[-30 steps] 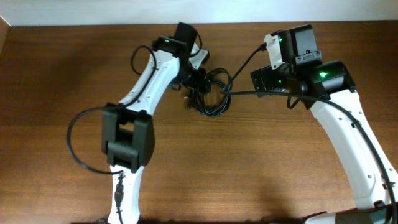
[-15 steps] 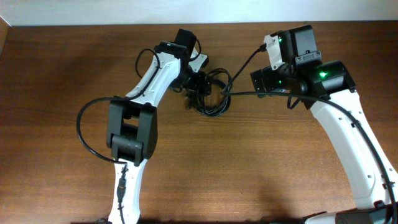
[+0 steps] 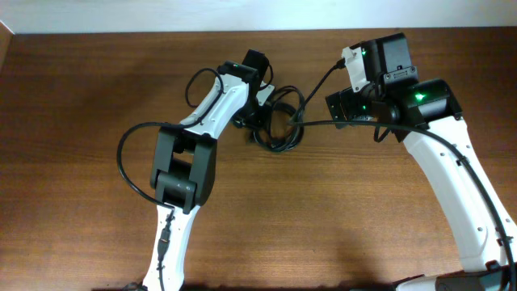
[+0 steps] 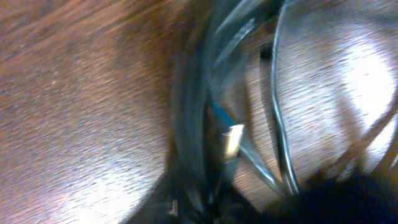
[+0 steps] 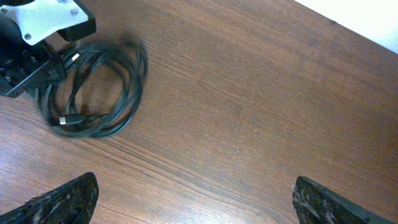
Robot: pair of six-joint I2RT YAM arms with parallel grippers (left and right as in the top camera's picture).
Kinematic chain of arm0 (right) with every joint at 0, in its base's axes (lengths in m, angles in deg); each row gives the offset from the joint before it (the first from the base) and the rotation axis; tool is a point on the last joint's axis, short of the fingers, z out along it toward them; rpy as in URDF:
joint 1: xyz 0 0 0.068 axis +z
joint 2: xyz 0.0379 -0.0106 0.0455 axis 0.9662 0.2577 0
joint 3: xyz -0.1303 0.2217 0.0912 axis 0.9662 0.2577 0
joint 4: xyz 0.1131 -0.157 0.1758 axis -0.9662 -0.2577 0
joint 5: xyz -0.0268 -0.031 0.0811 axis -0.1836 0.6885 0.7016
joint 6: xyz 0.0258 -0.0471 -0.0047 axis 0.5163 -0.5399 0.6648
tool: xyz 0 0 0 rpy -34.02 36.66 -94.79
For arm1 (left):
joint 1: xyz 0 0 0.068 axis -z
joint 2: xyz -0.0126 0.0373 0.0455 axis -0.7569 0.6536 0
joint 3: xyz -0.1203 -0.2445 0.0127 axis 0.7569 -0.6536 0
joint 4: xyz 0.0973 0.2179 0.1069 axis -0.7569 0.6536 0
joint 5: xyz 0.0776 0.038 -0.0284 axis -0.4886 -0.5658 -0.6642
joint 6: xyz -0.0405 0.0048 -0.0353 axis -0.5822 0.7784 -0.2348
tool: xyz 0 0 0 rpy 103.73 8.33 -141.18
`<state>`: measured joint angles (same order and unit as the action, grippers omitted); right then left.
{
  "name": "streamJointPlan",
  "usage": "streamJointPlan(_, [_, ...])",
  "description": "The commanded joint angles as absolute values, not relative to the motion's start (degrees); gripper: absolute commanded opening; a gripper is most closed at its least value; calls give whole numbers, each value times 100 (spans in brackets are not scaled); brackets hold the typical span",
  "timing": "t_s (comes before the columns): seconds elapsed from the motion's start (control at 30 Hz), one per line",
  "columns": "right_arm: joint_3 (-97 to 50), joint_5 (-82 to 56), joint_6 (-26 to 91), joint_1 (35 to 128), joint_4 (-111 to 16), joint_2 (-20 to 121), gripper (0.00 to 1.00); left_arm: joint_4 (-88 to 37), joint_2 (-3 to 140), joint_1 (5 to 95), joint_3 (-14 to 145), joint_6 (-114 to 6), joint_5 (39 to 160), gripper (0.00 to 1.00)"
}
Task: Untangle cables
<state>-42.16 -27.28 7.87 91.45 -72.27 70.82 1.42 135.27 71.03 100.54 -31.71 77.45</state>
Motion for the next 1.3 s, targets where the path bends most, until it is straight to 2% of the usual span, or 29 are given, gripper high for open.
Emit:
streamJointPlan(0.0, [-4323,-2783,806,9149,-7227,7053,99,164,13707,7182,10019,-3168,7852,0])
streamJointPlan(0.1, [-4325,-2783,804,9149,-7220,7053,99,549,13639,7217,10428,-3192,7850,0])
streamJointPlan(0.27, [-4323,-2781,806,9149,-7222,7055,99,2260,13628,7202,13203,-3306,7785,0])
streamJointPlan(0.37, [-4323,-2752,809,9152,-7225,7191,99,2848,13628,7202,14200,-3324,7780,0])
streamJointPlan(0.57, [-4458,-2022,872,9246,-6757,7291,99,3134,13628,7165,14392,-3324,7356,0])
streamJointPlan(0.73, [-4662,-2201,1003,9984,-6532,7291,98,3126,13628,7077,14392,-3324,7337,0])
streamJointPlan(0.77, [-4662,-2444,1003,10013,-6475,7296,95,3147,13628,7077,14392,-3324,7339,0])
streamJointPlan(0.8, [-4651,-2437,1003,10013,-6536,7298,86,3154,13628,7077,14392,-3326,7339,0])
streamJointPlan(1.0, [-4644,-2743,977,10008,-6492,7993,87,3189,13617,7077,14432,-3394,7334,0])
streamJointPlan(1.13, [-4646,-2940,975,10008,-6403,8013,91,3405,13608,7071,15717,-3778,6810,0])
streamJointPlan(1.27, [-4649,-3001,981,10008,-5983,8013,92,3698,13608,7073,15984,-3842,6580,0])
